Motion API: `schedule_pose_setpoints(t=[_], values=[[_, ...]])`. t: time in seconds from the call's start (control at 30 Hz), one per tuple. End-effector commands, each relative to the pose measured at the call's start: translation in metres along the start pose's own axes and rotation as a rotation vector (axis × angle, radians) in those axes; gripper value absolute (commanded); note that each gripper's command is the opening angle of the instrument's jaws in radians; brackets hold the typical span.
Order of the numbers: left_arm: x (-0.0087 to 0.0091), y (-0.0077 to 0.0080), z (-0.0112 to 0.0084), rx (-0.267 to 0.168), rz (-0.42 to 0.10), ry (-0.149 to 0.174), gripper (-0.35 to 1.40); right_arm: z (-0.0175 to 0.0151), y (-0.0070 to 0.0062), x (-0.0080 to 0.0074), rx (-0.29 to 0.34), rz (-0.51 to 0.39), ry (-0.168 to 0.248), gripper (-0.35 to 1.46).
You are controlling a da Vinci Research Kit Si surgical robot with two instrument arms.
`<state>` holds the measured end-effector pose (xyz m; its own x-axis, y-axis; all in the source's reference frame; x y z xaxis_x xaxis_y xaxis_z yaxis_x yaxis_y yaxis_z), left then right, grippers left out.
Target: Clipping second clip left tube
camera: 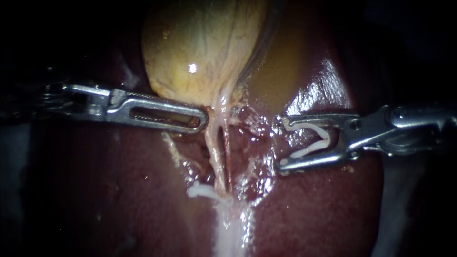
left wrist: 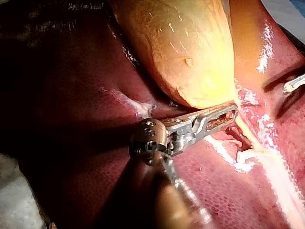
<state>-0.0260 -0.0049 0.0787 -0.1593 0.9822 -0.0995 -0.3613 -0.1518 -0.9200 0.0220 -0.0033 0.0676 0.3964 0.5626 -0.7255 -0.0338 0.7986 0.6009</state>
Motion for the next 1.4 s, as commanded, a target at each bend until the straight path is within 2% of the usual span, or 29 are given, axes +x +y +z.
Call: schedule_pose_setpoints(t=[0.03, 0.23, 0.53, 0.8, 1.2, 1.4], values=[[0.0001, 0.0002, -0.0004, -0.001, -0.001, -0.001, -0.35, 0.0000, 0.0000, 0.0000, 0.000, 0.000, 0.000, 0.49], [0.0005, 0.0024, -0.0026, -0.008, -0.010, -0.006, -0.35, 0.0001, -0.0001, 0.0000, -0.001, 0.000, 0.000, 0.49], [-0.0003, 0.0052, -0.0047, -0.007, -0.021, -0.005, -0.35, 0.0004, -0.0004, 0.0002, -0.005, 0.000, 0.000, 0.49], [-0.0002, 0.0052, -0.0047, -0.008, -0.022, -0.005, -0.35, 0.0023, -0.0010, 0.0003, 0.002, -0.001, 0.000, 0.49], [-0.0001, 0.0052, -0.0045, -0.007, -0.022, -0.004, -0.35, 0.0103, -0.0025, -0.0011, 0.047, -0.013, -0.002, 0.49], [-0.0001, 0.0054, -0.0044, -0.007, -0.023, -0.004, -0.35, 0.0129, -0.0027, -0.0022, 0.060, -0.001, -0.004, 0.49]])
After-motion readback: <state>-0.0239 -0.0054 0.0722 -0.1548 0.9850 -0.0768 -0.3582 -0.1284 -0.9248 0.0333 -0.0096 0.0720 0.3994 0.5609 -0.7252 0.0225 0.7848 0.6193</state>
